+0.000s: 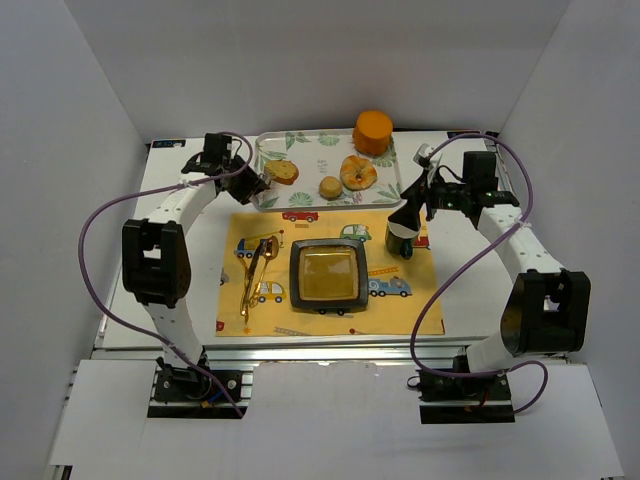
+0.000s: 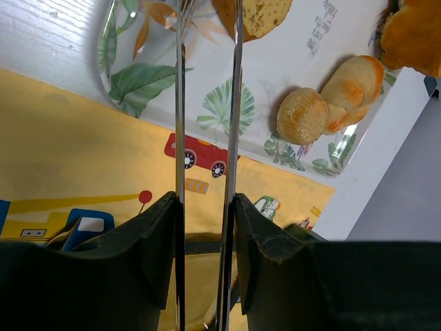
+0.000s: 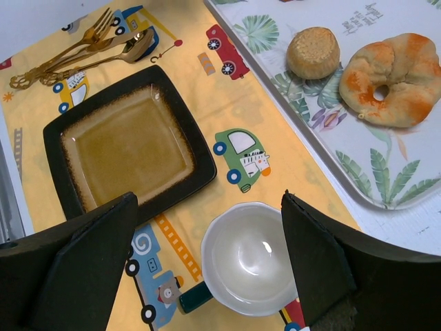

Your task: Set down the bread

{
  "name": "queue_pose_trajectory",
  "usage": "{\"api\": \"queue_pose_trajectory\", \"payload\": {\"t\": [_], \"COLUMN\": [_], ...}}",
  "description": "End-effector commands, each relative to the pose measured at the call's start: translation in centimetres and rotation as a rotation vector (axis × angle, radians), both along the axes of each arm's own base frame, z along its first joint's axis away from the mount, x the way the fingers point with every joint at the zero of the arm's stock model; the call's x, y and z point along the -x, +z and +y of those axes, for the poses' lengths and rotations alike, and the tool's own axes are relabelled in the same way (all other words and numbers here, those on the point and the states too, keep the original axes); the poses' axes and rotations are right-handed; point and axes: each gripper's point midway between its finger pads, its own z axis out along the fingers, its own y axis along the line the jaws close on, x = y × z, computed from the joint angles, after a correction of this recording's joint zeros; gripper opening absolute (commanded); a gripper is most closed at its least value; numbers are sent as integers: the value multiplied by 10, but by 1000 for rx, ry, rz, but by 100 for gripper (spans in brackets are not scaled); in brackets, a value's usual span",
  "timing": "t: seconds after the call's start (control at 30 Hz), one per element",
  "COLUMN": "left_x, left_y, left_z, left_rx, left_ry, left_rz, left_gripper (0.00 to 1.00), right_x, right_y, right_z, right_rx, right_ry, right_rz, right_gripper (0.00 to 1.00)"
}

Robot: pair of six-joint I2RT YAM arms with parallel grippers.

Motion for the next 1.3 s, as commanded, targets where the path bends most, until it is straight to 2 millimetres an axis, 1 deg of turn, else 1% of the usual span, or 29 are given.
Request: {"api": "queue_pose_trajectory", "payload": {"t": [0.0, 0.03, 0.17, 0.3, 0.5, 0.67, 0.73, 0.83, 0.97, 1.1, 1.2, 1.23, 1.27], "left_x": [-8, -9, -13, -15, -13, -8, -7, -2, -4, -5, -1, -1, -1], "left_y": [15, 11, 10, 15, 16, 26, 25, 15, 6, 2, -3, -4, -4], "left_z": [-5, -7, -12, -14, -19, -21, -20, -20, -20, -20, -20, -20, -21], "left_rx": [23, 32, 52, 69, 108, 144, 137, 130, 127, 123, 122, 120, 122], "left_ry": [18, 13, 6, 6, 10, 22, 20, 17, 22, 21, 17, 13, 9], "left_rz": [-35, -26, -27, -42, -42, -55, -47, -6, 19, 42, 57, 58, 54], "left_gripper": [47, 47, 47, 47, 47, 47, 47, 47, 47, 46, 42, 40, 36], "right_x": [2, 3, 4, 5, 6, 6, 6, 5, 5, 6, 6, 6, 6], "right_y": [15, 15, 13, 10, 10, 10, 9, 9, 10, 10, 12, 13, 14], "right_z": [1, 1, 0, -2, -3, -5, -5, -5, -5, -5, -6, -6, -6], "right_rx": [-28, -29, -27, -24, -27, -24, -27, -33, -32, -35, -38, -39, -42], "right_ry": [14, 15, 14, 9, 6, 7, 7, 7, 7, 6, 3, 3, 4], "right_rz": [-46, -46, -42, -36, -33, -38, -33, -31, -35, -34, -38, -39, -41], "right_gripper": [88, 88, 88, 88, 88, 88, 88, 88, 88, 88, 88, 88, 88]}}
